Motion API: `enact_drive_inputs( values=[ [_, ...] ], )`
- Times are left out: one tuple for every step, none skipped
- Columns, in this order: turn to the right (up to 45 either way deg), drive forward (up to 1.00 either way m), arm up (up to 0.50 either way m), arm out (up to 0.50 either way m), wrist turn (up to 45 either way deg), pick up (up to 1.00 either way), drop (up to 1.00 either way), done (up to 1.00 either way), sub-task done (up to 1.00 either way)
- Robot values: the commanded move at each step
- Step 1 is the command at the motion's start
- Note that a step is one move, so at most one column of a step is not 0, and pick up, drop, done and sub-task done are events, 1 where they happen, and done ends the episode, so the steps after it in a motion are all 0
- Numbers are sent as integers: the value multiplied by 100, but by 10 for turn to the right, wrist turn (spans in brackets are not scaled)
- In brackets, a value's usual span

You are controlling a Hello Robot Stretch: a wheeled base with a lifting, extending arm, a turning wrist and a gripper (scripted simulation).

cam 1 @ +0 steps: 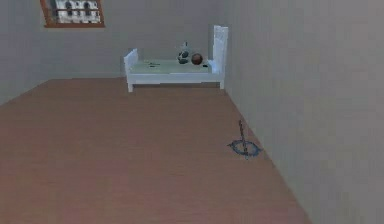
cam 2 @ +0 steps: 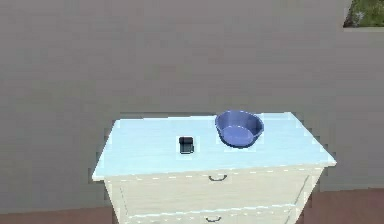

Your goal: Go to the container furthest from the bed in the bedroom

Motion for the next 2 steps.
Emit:
enact_drive_inputs(
  values=[
    [0,55,0,0,0,0,0,0,0],
    [0,100,0,0,0,0,0,0,0]
  ],
)
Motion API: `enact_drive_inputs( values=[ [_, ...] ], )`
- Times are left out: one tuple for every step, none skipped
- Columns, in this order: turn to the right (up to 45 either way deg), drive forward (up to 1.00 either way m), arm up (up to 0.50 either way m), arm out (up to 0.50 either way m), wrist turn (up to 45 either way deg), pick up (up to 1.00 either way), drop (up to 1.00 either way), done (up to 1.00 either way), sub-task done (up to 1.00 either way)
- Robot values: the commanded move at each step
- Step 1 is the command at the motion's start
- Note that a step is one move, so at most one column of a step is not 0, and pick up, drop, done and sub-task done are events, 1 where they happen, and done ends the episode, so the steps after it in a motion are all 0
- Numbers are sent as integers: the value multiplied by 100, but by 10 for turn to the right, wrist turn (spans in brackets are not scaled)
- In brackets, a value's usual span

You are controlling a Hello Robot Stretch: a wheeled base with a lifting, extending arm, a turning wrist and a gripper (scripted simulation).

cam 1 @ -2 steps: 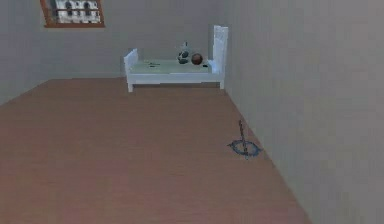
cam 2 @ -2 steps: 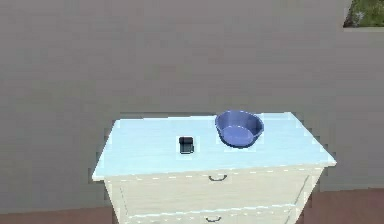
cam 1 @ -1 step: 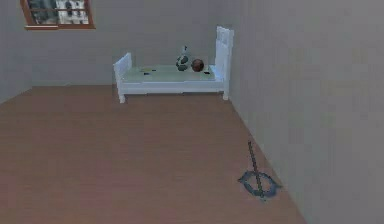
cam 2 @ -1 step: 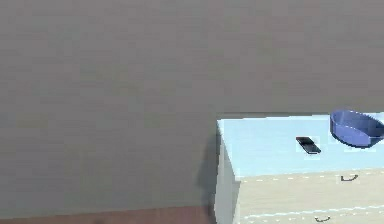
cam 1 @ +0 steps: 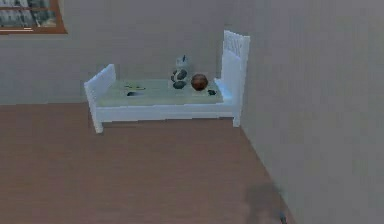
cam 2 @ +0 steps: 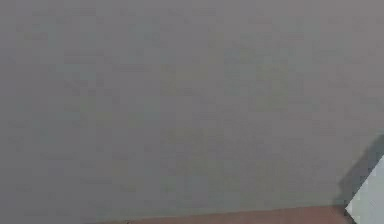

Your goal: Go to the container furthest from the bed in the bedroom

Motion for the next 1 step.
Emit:
enact_drive_inputs(
  values=[
    [0,100,0,0,0,0,0,0,0]
  ],
)
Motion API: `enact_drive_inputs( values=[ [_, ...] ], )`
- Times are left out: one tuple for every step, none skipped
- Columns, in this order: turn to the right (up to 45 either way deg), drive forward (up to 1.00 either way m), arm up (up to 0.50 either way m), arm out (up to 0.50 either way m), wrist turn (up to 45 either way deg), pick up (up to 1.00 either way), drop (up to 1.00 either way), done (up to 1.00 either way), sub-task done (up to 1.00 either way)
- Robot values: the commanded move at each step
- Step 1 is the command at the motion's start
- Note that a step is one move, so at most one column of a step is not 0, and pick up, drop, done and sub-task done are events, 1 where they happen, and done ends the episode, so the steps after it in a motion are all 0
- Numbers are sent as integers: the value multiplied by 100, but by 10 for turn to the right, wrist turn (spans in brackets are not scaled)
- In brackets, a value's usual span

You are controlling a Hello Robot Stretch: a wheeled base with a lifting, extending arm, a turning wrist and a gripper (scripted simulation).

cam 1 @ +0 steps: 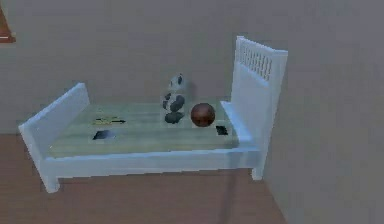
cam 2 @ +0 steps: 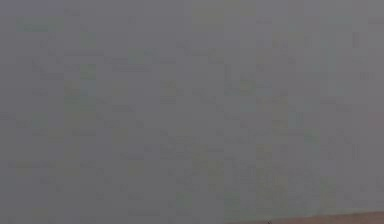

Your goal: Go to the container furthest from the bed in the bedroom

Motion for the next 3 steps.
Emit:
enact_drive_inputs(
  values=[
    [0,65,0,0,0,0,0,0,0],
    [-450,0,0,0,0,0,0,0,0],
    [-450,0,0,0,0,0,0,0,0]
  ],
)
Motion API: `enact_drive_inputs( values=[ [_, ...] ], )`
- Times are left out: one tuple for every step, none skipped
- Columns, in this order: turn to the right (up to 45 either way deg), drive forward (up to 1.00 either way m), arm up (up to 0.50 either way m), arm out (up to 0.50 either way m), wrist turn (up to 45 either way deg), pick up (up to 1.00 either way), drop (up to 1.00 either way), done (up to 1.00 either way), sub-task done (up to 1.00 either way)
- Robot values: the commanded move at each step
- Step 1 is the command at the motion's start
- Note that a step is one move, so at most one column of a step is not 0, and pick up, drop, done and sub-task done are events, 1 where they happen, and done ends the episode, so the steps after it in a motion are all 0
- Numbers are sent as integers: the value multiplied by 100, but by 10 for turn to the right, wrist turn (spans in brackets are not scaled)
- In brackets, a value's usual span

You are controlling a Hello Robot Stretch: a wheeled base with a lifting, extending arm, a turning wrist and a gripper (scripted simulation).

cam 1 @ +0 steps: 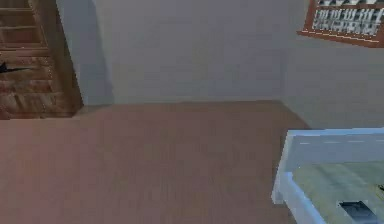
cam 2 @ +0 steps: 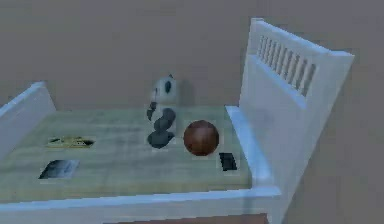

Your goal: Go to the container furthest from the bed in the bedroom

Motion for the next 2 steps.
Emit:
enact_drive_inputs(
  values=[
    [-450,0,0,0,0,0,0,0,0],
    [-120,0,0,0,0,0,0,0,0]
  ],
)
